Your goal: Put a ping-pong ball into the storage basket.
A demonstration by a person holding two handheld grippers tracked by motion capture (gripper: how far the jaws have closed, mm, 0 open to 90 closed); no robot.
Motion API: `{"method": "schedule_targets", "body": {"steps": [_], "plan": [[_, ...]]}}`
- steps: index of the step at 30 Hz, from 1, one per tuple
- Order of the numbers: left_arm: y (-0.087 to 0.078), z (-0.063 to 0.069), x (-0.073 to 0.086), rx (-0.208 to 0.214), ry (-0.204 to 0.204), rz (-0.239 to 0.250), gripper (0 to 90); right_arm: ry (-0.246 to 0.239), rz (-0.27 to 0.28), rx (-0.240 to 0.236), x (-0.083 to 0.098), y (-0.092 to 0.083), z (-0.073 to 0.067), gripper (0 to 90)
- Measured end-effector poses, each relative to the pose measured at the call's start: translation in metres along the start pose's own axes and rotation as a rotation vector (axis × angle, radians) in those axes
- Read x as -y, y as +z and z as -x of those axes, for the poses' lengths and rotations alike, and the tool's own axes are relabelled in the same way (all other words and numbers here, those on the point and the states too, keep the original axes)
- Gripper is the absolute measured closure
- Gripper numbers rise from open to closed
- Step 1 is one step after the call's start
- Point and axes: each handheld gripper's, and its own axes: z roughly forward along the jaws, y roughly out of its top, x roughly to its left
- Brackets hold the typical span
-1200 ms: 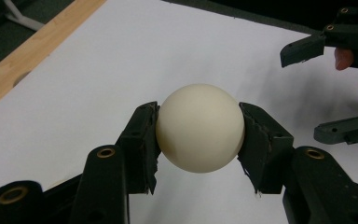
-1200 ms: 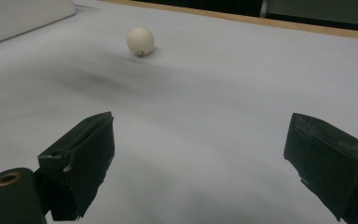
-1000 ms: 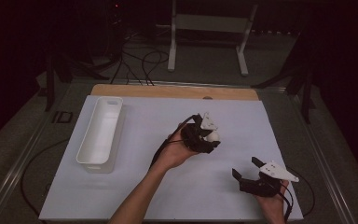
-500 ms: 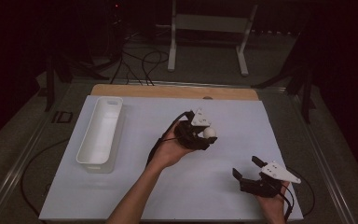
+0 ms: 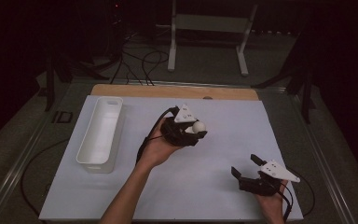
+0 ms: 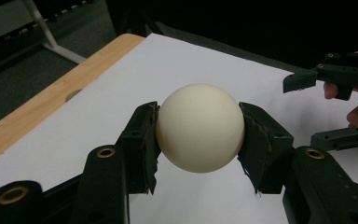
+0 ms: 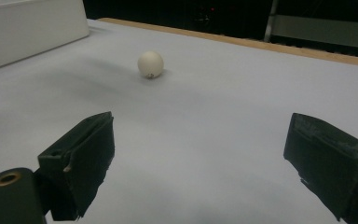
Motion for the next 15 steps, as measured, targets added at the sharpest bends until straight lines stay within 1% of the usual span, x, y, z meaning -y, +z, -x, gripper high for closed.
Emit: {"method": "schedule_targets", "body": {"steps": [4,6,7,15], "plan": [[-0.007,-0.002,0.003,-0.01,-0.005,0.004,51.1,-0.005,0.004,-0.001,0.0,0.0,0.0,8.4],[-0.007,-0.002,0.003,-0.01,-0.005,0.004,51.1,-0.005,0.004,-0.001,-0.001,0.001,0.0,8.4],[-0.01,-0.003,0.005,-0.018,-0.005,0.0,51.1,-0.005,0.004,-0.001,-0.001,0.001,0.0,8.4],[-0.023,-0.008,0.012,-0.039,-0.016,0.004,51.1,-0.01,0.011,-0.005,-0.004,0.003,0.001,8.4]]}}
